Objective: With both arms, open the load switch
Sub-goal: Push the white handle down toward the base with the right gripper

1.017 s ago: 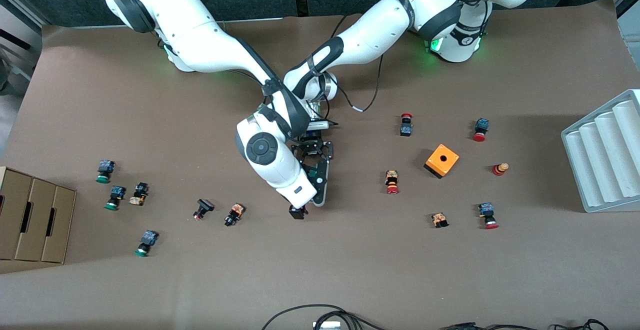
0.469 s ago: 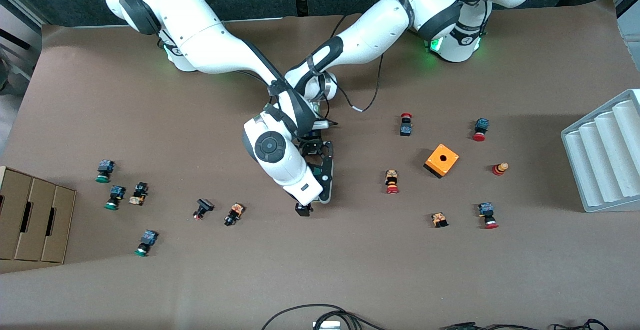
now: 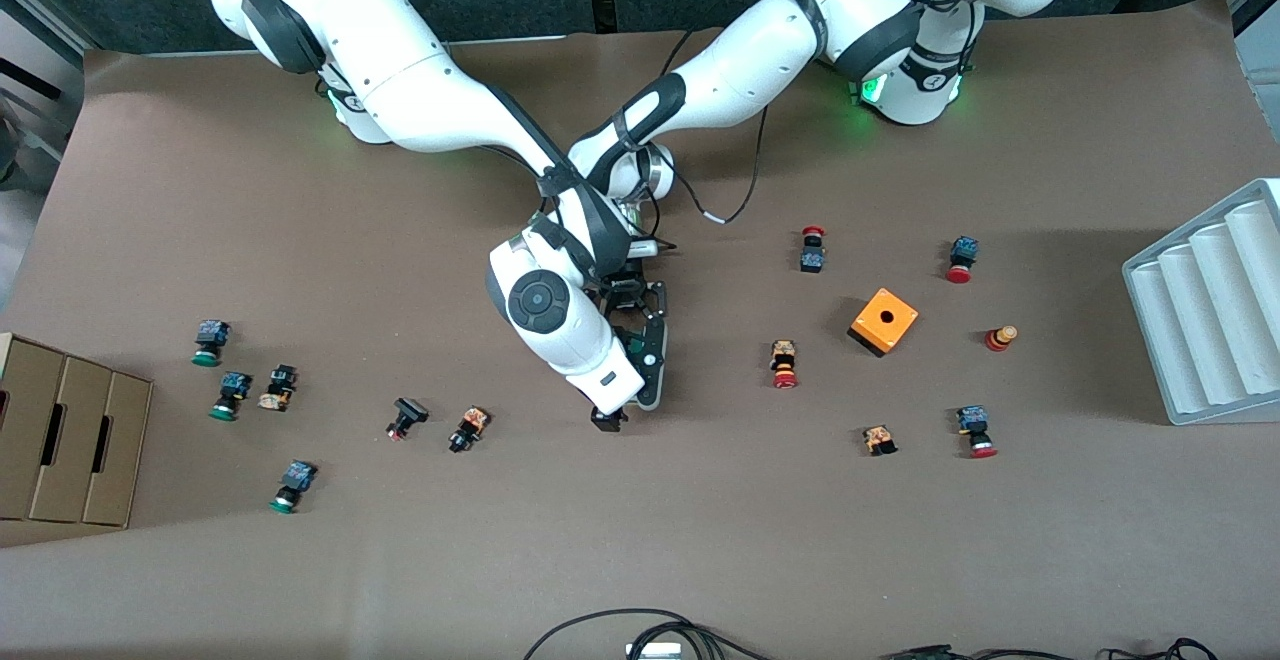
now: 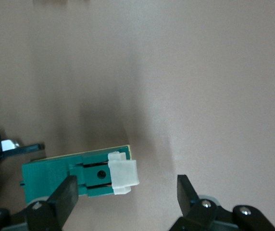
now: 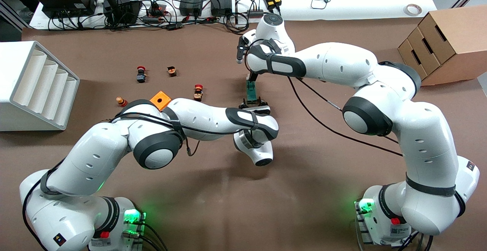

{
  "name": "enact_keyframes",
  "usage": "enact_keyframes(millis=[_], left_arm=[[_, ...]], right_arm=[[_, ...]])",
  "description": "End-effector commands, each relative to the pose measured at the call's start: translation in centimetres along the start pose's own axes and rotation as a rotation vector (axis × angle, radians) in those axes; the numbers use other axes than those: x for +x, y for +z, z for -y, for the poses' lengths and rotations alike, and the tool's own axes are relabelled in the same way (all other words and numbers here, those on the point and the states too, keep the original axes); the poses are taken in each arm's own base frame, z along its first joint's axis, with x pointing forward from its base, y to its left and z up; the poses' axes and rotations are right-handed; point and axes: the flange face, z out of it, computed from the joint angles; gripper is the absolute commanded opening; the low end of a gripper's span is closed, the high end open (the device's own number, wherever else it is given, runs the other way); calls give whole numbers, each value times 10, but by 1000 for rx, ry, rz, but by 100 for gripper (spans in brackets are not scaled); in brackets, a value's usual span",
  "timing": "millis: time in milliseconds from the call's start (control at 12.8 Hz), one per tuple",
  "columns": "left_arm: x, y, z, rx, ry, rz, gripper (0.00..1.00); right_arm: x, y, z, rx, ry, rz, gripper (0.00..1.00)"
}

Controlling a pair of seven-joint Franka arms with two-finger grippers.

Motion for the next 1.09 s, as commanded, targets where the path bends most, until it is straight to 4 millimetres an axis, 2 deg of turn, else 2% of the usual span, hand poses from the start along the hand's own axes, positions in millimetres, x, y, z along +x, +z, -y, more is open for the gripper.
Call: enact_keyframes(millis=[0, 782, 1017], left_arm=[[-13, -2, 2, 0, -6, -13, 78], [-11, -2, 1, 1, -8, -17, 78], [-10, -2, 2, 8, -8, -23, 78]], right_arm=[[5, 1, -3, -8, 3, -25, 93], [3, 8, -5, -24, -8, -28, 93], [3, 8, -5, -23, -4, -29, 99]])
